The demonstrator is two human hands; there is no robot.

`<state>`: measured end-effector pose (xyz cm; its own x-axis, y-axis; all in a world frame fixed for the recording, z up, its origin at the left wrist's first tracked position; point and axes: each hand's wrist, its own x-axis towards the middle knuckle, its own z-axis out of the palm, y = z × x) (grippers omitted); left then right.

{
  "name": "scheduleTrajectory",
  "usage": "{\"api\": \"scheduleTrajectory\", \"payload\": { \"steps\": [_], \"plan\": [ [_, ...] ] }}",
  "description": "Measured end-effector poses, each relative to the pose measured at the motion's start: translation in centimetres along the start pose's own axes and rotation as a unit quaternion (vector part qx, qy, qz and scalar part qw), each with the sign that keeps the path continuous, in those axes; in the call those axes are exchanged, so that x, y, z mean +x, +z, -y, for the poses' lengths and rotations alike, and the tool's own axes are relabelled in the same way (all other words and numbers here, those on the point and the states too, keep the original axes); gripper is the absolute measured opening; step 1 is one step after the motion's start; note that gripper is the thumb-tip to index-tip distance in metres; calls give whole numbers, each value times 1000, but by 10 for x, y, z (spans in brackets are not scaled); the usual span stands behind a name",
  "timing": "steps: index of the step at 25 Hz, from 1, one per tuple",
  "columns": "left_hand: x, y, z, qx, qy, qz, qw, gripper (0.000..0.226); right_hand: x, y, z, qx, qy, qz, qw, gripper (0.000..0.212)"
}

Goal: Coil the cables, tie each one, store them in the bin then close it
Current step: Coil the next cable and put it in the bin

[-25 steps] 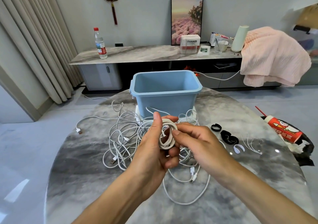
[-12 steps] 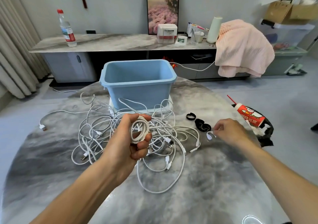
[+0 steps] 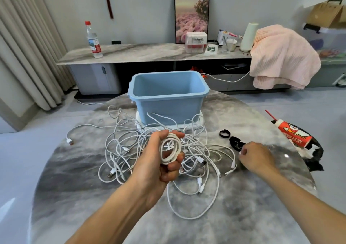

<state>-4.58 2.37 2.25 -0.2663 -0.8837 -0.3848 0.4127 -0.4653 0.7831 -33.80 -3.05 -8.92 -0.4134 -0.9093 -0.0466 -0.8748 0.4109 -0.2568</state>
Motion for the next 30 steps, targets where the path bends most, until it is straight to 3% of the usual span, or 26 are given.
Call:
{"api": "scheduleTrajectory", "payload": {
  "steps": [3, 6, 9, 11, 15, 21, 25, 30],
  "plan": [
    [0, -4, -9, -19, 12, -6, 1000, 32, -8, -43, 37, 273, 27, -17, 962, 11],
    [1, -6, -16, -21, 27, -7, 999, 44, -46, -83, 82, 517, -19, 45, 855, 10],
    [0, -5, -16, -17, 36, -11, 999, 58, -90, -100, 117, 654, -74, 160, 736, 20],
    [-3, -3, -16, -20, 34, -14, 999, 53, -113, -105, 131, 679, -97, 229, 690, 21],
    [-8, 1, -14, -7, 54, -27, 998, 44, -139, -105, 145, 644, -196, 202, 711, 12],
    [-14, 10, -13, 16, 59, -46, 997, 40, -141, -78, 150, 459, -368, -81, 804, 12],
    [-17, 11, -10, 40, 70, -38, 996, 37, -140, -72, 153, 358, -405, -213, 814, 3],
    [-18, 12, -7, 81, 88, -22, 993, 30, -140, -73, 151, 319, -418, -263, 809, 18]
  ]
}}
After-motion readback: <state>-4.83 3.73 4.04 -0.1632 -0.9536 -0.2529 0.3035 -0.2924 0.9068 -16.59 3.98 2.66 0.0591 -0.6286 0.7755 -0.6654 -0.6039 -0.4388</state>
